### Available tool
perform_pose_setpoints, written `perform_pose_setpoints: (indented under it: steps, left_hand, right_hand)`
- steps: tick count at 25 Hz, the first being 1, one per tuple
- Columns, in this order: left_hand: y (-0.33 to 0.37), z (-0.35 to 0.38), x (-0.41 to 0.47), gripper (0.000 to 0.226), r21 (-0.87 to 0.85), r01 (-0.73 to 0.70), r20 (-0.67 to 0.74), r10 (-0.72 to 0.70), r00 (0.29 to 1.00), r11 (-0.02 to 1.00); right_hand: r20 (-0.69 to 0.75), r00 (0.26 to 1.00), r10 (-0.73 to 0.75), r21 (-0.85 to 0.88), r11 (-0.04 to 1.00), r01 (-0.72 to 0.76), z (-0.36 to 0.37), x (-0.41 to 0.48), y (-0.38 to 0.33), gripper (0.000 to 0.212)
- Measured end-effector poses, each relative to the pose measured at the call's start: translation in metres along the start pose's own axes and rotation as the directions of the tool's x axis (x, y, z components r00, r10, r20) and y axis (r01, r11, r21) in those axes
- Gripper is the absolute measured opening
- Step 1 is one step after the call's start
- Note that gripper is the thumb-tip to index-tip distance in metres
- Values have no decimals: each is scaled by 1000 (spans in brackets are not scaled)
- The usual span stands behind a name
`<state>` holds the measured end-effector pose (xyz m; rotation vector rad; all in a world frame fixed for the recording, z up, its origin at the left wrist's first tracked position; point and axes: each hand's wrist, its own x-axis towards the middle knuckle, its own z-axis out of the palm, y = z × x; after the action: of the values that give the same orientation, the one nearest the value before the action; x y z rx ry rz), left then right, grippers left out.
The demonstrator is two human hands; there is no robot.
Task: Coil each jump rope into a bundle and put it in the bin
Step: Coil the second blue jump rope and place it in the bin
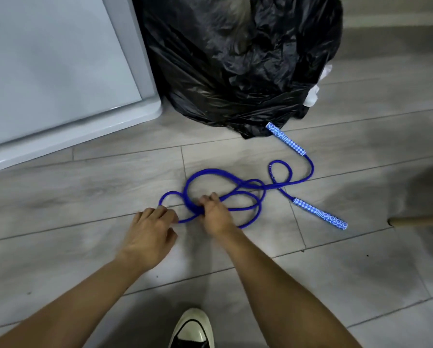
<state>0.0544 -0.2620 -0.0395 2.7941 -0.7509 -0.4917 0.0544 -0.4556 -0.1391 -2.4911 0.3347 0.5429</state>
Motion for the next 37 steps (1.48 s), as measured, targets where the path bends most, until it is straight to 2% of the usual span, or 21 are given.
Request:
perform_pose_setpoints:
  steps: [4, 6, 8, 10, 12, 13, 15, 16, 18, 20, 22, 23, 24, 26, 27, 29, 30, 31, 33, 35, 37]
  left_hand:
    - [-29, 12, -31, 35, -6, 190, 86, -189, 978, 982]
    - [-46, 17, -47, 43, 1, 292, 90, -291, 952, 956]
    - [-56, 27, -62, 59, 45, 287, 170, -290, 942, 957]
    - [-60, 38, -69, 68, 91, 202, 293, -220, 930, 975]
    - [-62, 46, -73, 70, 160, 177, 375, -226, 899, 971]
    - [-65, 49, -75, 69, 188, 191, 373, -251, 893, 963]
    - [-73, 50, -80, 67, 231, 289, 320, -353, 879, 929]
    - [-80, 49, -83, 66, 251, 366, 292, -431, 854, 896]
    - [-95, 46, -87, 65, 296, 517, 260, -589, 765, 803]
    - [-105, 40, -86, 62, 326, 635, 241, -711, 660, 700]
    - [-103, 34, -81, 60, 338, 682, 214, -759, 616, 649]
    - [-98, 31, -77, 59, 334, 664, 182, -737, 651, 669]
    - [-89, 28, -72, 57, 321, 608, 140, -672, 728, 726]
    - [-69, 25, -63, 56, 226, 380, 87, -408, 909, 897]
    - [-56, 26, -59, 59, 157, 240, 111, -259, 959, 958]
    - [-36, 31, -55, 65, 84, 71, 234, -89, 968, 994]
    - [-30, 36, -54, 66, 98, 48, 311, -77, 947, 994]
    - [-28, 41, -56, 66, 127, 47, 365, -90, 927, 991]
    - [-32, 49, -61, 67, 181, 79, 372, -143, 917, 980]
    - [-37, 51, -67, 66, 208, 153, 319, -215, 923, 966]
    - [-41, 51, -72, 68, 224, 235, 288, -294, 911, 946]
  right_hand:
    - [157, 977, -145, 91, 987, 132, 56, -31, -73, 39]
    - [145, 963, -225, 180, 964, 198, 57, -41, -94, 46]
    - [45, 970, -240, 176, 958, 229, 44, -42, -96, 48]
    - [-183, 967, -179, -9, 983, 181, 22, -39, -75, 47]
    - [-424, 905, -37, -180, 983, -44, 2, -32, -31, 49]
    - [-487, 871, 72, -194, 963, -189, -11, -29, -6, 48]
    - [-468, 840, 273, -172, 905, -390, -29, -29, 41, 51]
    - [-416, 854, 311, -167, 898, -408, -35, -30, 58, 54]
    - [-302, 921, 247, -166, 937, -306, -34, -33, 73, 55]
    - [-262, 957, 124, -108, 982, -157, -23, -36, 62, 45]
    - [-220, 974, 60, -37, 997, -70, -6, -38, 38, 36]
    - [-180, 983, 37, 4, 999, -37, 4, -41, 23, 34]
    - [-135, 991, 14, 42, 999, -8, 13, -44, 7, 33]
    - [-46, 998, -39, 98, 994, 43, 32, -53, -26, 33]
    - [-4, 998, -64, 118, 991, 64, 39, -58, -40, 32]
    - [32, 995, -90, 130, 988, 85, 48, -64, -54, 26]
    - [-30, 996, -82, 78, 993, 84, 46, -63, -53, 24]
    - [-144, 986, -84, -28, 996, 81, 42, -60, -47, 24]
    - [-307, 944, -122, -263, 964, 39, 32, -50, -23, 40]
    - [-315, 934, -168, -436, 900, 15, 25, -42, 3, 49]
    - [-274, 943, -188, -534, 846, 13, 23, -40, 19, 43]
